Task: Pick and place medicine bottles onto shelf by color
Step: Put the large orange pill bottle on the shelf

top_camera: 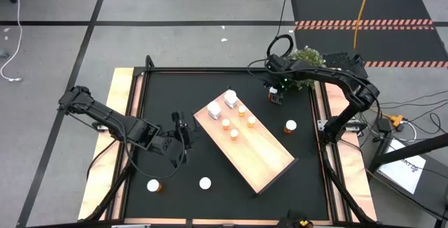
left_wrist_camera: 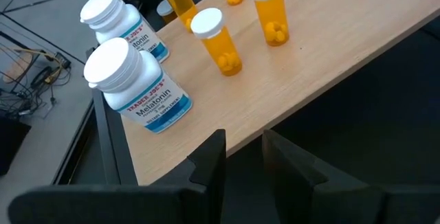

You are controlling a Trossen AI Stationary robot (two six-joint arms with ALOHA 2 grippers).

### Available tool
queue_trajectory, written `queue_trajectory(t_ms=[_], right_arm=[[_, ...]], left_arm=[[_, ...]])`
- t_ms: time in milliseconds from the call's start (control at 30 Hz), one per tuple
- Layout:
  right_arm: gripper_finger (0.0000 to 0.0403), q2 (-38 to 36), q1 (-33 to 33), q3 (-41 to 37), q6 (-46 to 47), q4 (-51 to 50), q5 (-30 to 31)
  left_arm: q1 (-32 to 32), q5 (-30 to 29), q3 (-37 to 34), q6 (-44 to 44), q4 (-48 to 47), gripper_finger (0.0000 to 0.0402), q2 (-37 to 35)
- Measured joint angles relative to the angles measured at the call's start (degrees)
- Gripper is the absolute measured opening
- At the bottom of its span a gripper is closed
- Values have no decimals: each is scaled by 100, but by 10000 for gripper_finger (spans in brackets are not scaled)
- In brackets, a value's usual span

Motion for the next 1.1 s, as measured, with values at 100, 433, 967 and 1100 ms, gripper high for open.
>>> queue_trajectory(t_ms=[100,433,967,1100], right_arm=[[302,105,0,0,-42,-5,82],[237,146,9,0,-42,-31,92],[219,-582,495,-2,423,-536,432],[212,-965,879,116,702,-850,545]], left_arm=[[0,0,0,-3,-1,99,0],[0,0,0,8,-2,99,0],[0,0,0,39,4,99,0],[0,0,0,38,40,99,0]])
